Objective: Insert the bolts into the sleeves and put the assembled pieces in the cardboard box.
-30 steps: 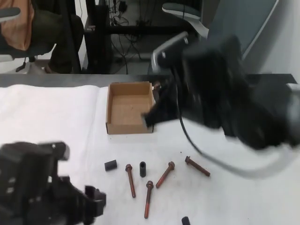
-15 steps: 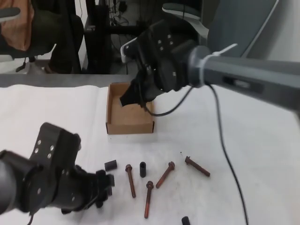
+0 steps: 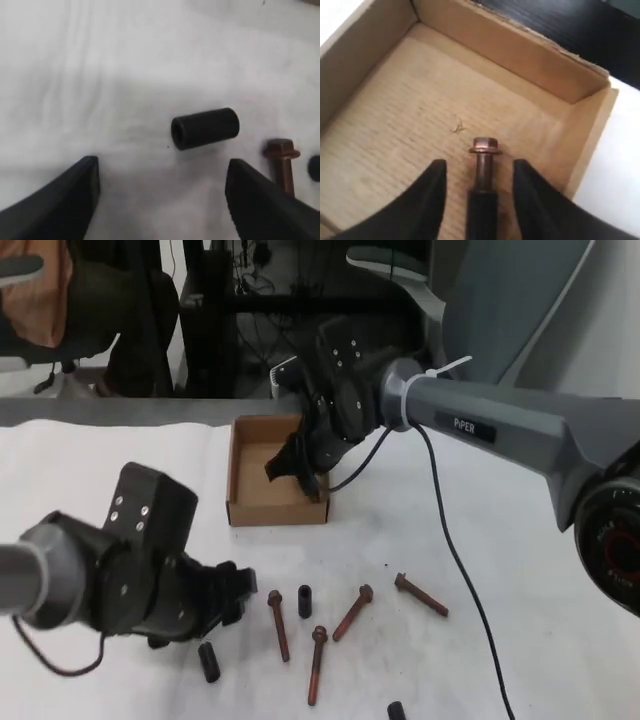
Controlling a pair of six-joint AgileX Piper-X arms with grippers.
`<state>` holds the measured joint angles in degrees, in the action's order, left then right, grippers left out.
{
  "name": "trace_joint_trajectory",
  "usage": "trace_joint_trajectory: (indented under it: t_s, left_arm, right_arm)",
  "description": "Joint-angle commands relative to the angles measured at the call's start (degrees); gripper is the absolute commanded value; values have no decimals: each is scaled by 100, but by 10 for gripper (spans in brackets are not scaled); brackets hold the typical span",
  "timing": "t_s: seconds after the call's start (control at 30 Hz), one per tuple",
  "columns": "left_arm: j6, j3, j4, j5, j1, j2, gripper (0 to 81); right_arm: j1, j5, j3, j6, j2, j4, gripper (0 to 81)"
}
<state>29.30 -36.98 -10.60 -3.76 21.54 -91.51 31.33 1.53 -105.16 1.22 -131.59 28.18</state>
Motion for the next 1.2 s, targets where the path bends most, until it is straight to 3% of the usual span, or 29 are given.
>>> trace_joint_trajectory:
  t_s: [0.0, 0.2, 0.63, 0.73, 0.97, 1.07, 1.17]
  left_arm:
    - [28, 35, -400, -148, 144, -311, 671]
    - [28, 35, -1944, -158, 384, -300, 671]
    - [286, 49, -3233, 116, 650, -300, 650]
    - [288, 81, -3479, 471, 657, -300, 504]
    - [101, 165, -3093, 596, 657, -300, 15]
    - [-151, 165, -2820, 531, 732, -174, 18]
    - [-273, 165, -2378, 513, 839, 229, 18]
  right_arm:
    - [-68, -153, -130, -122, 115, 5, 559]
    - [-93, -551, -144, -306, 357, 68, 574]
    - [-93, -566, -158, -383, 559, 304, 574]
    - [-93, -566, -158, -429, 570, 372, 574]
    - [-113, -723, -158, -403, 702, 583, 574]
    - [-167, -986, -158, -380, 923, 685, 574]
    - [-240, -753, -158, -249, 1272, 1323, 574]
